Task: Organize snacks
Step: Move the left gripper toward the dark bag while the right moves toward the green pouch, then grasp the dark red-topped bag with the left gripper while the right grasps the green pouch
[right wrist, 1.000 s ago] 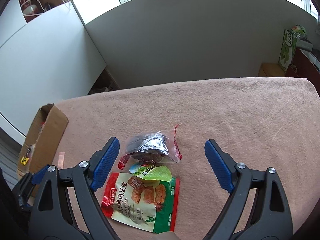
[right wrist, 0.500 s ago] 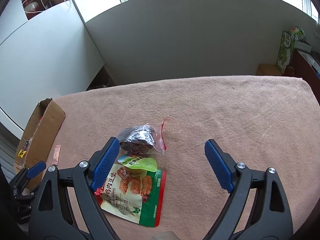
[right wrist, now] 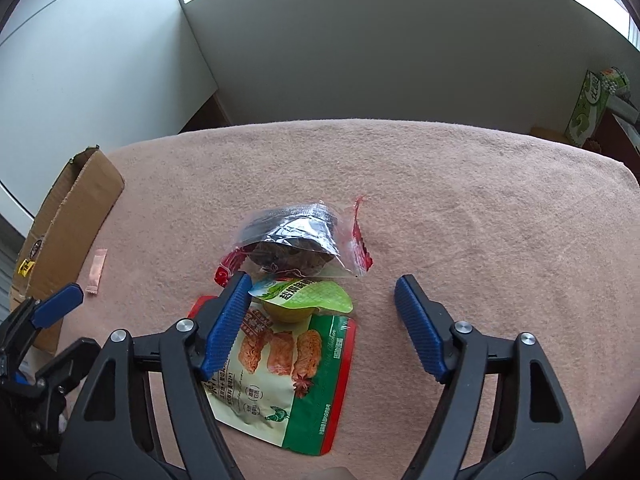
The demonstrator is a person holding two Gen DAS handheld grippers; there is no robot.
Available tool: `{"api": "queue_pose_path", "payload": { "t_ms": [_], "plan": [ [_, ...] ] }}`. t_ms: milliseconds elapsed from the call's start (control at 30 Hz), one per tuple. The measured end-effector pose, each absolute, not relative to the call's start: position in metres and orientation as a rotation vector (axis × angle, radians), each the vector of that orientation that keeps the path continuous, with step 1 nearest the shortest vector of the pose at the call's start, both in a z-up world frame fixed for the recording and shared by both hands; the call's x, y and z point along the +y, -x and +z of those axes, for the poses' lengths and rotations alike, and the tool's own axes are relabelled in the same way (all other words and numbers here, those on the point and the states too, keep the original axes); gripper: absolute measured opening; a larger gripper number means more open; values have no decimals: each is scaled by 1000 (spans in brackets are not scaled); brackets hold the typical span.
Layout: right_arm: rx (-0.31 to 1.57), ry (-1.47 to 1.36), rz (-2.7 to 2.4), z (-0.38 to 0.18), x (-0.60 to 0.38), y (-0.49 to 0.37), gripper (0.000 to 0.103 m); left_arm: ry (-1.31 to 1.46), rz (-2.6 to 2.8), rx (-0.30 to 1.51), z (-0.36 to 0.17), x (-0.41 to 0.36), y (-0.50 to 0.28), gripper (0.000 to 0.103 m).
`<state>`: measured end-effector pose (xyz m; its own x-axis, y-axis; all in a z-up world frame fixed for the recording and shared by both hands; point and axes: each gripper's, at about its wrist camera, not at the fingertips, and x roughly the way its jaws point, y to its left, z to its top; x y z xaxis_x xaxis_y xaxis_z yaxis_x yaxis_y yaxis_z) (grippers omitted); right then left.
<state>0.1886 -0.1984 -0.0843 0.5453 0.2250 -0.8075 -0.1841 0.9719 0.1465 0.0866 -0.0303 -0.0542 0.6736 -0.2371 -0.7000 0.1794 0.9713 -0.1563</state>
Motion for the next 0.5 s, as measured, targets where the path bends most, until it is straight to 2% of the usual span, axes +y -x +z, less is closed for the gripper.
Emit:
{"api": "queue_pose_path", "payload": {
  "t_ms": [67, 167, 333, 500],
  "plan": [
    [965, -43, 230, -86, -202, -188, 76, 103, -234, 794, -52, -27, -90, 72],
    [960, -25, 210, -83, -213, -184, 68, 129, -230, 781, -48, -26, -97, 72],
    [950, -54, 226, -81, -221, -184, 67, 128, -228, 777, -47, -30, -111, 72],
    [953, 33, 167, -84, -221, -186, 66, 139, -246, 783, -45, -32, -126, 72]
  ]
}}
